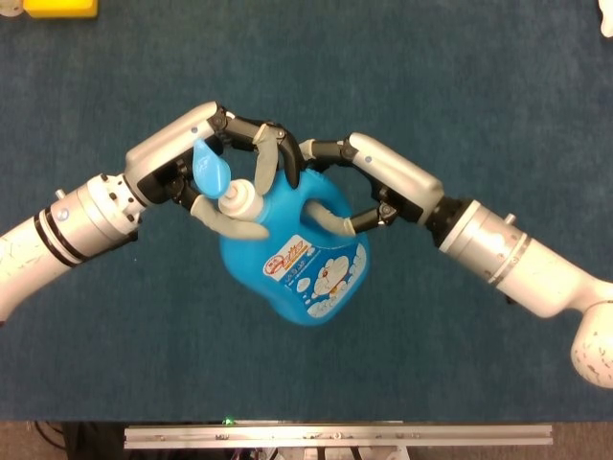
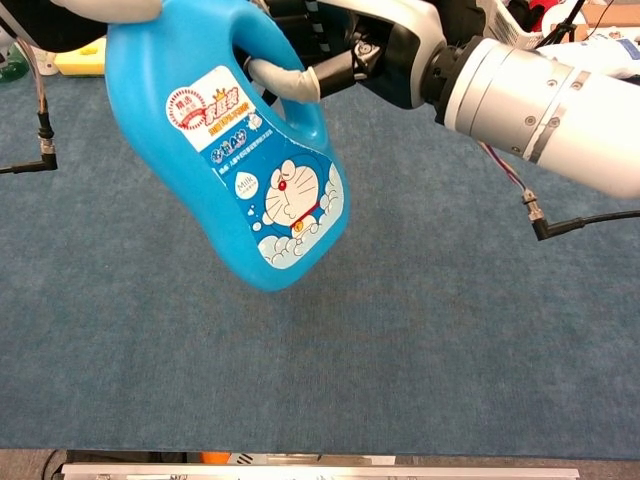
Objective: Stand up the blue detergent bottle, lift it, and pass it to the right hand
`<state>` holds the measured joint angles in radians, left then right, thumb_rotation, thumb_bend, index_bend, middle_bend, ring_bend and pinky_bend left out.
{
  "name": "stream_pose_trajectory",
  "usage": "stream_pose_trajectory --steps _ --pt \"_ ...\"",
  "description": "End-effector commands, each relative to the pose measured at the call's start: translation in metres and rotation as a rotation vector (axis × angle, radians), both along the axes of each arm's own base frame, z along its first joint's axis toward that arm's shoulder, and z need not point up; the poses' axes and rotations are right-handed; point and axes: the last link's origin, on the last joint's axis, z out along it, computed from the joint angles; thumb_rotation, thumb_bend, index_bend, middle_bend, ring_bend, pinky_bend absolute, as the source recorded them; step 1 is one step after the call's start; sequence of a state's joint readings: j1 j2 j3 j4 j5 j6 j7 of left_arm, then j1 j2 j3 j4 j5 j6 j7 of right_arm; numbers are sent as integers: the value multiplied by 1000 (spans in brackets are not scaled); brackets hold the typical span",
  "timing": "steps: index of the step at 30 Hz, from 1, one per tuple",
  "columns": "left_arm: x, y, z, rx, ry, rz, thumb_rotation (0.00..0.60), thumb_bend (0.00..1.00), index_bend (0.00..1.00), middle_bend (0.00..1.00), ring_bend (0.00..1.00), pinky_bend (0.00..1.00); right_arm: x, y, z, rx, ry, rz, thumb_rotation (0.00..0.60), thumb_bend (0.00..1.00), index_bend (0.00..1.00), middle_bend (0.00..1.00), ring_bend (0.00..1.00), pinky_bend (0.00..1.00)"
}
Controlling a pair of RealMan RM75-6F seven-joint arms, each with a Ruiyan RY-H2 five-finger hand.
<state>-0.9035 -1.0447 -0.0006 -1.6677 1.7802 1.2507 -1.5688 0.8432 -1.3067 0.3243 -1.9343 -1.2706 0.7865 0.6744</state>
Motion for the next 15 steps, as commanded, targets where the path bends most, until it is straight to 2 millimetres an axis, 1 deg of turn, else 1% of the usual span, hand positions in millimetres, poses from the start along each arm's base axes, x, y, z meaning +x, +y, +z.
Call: stream_pose_trajectory --steps 1,6,10,15 --pt "0 0 0 -1 0 1 600 195 656 618 429 585 -1 1 -1 5 -9 -8 600 441 459 472 347 385" --pt "-1 1 -1 2 2 3 600 195 656 618 429 584 -2 1 -2 16 -16 -10 600 441 472 476 356 390" --pt "-1 1 -1 6 13 3 600 195 656 618 429 584 -3 2 -1 15 -10 -6 600 441 488 487 370 426" --pt "-1 1 -2 10 17 2 600 195 654 617 427 584 -3 2 1 15 -8 -9 600 442 513 498 383 443"
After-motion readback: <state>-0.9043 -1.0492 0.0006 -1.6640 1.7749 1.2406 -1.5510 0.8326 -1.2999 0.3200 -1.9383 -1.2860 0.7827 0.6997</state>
